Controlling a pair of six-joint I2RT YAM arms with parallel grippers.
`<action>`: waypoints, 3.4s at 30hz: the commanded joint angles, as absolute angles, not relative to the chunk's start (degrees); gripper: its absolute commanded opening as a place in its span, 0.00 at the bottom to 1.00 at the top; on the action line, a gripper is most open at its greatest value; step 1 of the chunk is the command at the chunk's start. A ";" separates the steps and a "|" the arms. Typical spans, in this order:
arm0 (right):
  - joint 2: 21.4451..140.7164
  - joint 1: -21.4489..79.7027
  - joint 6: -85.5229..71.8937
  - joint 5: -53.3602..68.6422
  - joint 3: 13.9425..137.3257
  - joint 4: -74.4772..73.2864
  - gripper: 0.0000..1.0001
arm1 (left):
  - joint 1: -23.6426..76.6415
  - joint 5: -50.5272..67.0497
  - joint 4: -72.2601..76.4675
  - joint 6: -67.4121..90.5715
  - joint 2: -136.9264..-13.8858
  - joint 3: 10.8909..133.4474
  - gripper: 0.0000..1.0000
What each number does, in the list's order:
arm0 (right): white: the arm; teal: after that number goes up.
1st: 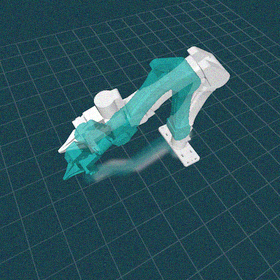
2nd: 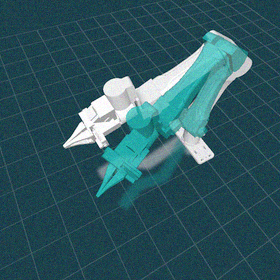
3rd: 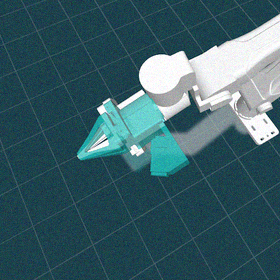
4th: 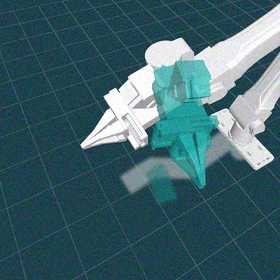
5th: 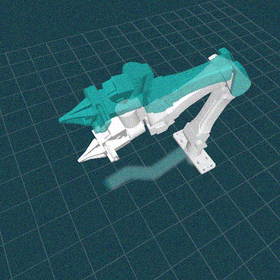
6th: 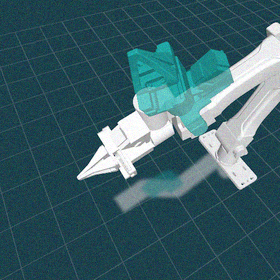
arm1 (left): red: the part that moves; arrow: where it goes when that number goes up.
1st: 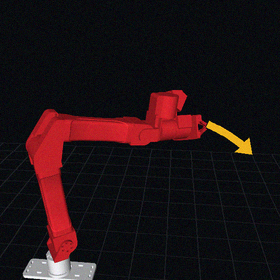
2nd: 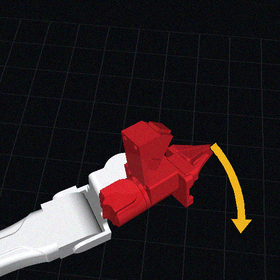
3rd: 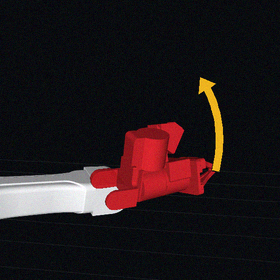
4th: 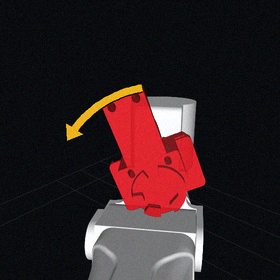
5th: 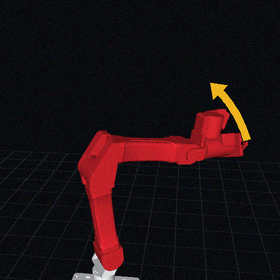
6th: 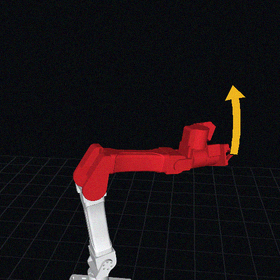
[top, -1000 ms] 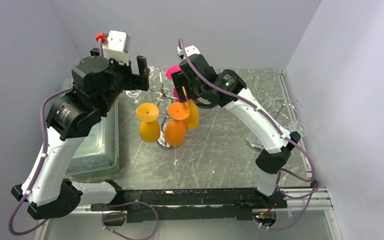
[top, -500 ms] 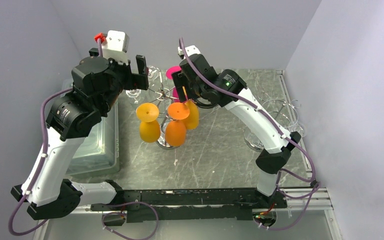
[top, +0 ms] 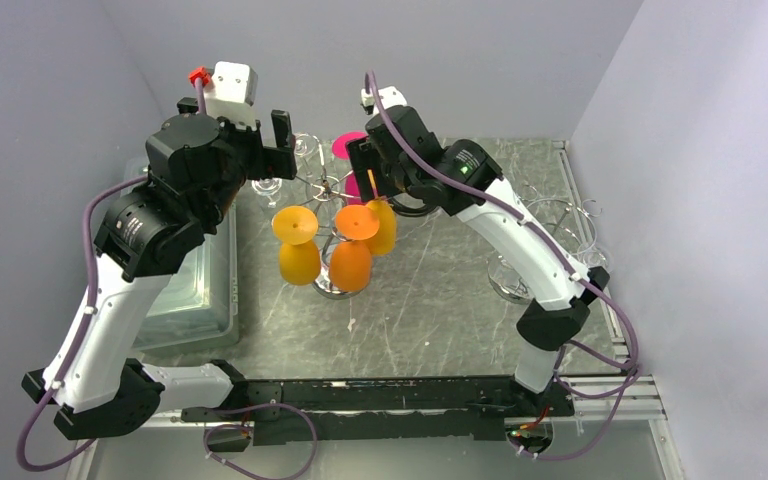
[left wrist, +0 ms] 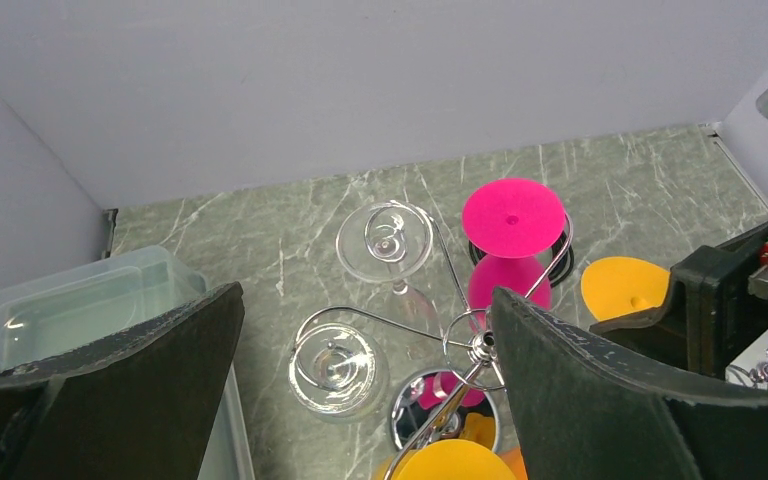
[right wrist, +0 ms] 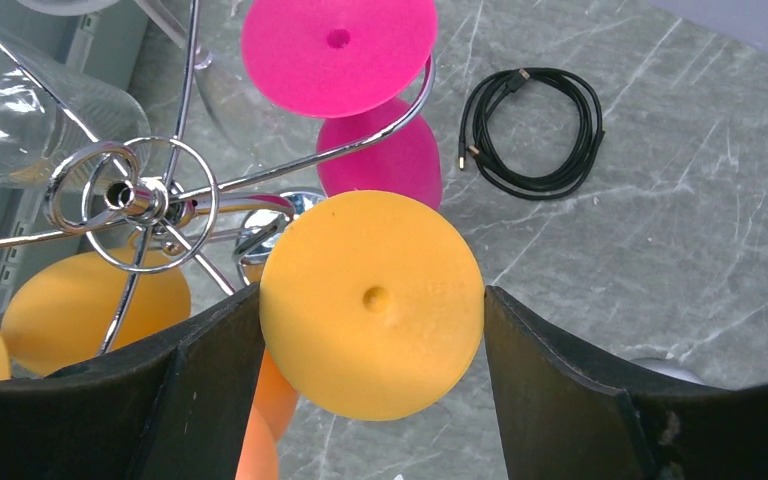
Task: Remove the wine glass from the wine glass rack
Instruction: Pick up the wine glass from the wine rack.
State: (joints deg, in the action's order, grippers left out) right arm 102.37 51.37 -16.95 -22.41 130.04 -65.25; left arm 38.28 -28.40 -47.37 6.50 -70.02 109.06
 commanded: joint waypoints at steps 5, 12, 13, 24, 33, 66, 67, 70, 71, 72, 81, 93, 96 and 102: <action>98.25 51.77 -17.18 -22.18 129.28 -61.13 0.44 | 38.40 -30.22 -44.32 6.68 -68.99 108.81 0.99; 98.58 52.02 -17.05 -20.67 129.64 -60.67 0.44 | 38.33 -30.48 -44.04 6.77 -68.91 108.47 0.99; 98.75 52.10 -17.05 -20.46 129.83 -60.71 0.44 | 38.39 -30.40 -44.03 6.77 -68.91 108.46 0.99; 97.64 52.81 -17.82 -22.89 127.81 -61.14 0.43 | 38.41 -30.12 -43.84 6.85 -69.33 108.30 0.99; 95.30 52.81 -18.81 -27.81 124.07 -61.00 0.43 | 38.40 -29.48 -43.87 6.96 -70.11 108.63 0.99; 96.32 52.89 -16.49 -20.70 124.77 -55.56 0.41 | 38.39 -29.55 -43.31 7.21 -70.49 108.09 0.99; 96.87 52.91 -16.32 -20.91 125.51 -55.55 0.41 | 38.41 -29.57 -43.27 7.21 -70.49 108.09 0.99; 98.33 52.87 -15.57 -22.30 127.24 -55.55 0.41 | 38.41 -29.54 -43.24 7.16 -70.49 108.14 0.99; 98.73 52.84 -15.29 -22.64 127.60 -55.40 0.41 | 38.40 -29.64 -43.24 7.12 -70.42 108.14 0.99; 99.13 52.85 -15.03 -22.79 127.88 -55.19 0.41 | 38.36 -29.70 -43.18 7.12 -70.40 108.12 0.99; 101.87 52.76 -13.51 -28.17 129.97 -55.30 0.42 | 38.41 -29.70 -42.98 7.03 -70.31 107.94 0.99; 100.40 50.92 -13.24 -30.67 127.96 -55.16 0.42 | 38.38 -28.83 -42.99 7.45 -70.87 108.01 0.99; 99.40 50.43 -13.51 -30.93 126.83 -55.17 0.42 | 38.41 -27.97 -42.98 7.87 -71.38 108.02 0.99; 96.43 49.08 -14.48 -31.30 123.66 -54.81 0.41 | 38.41 -25.27 -43.06 9.06 -72.45 108.33 0.99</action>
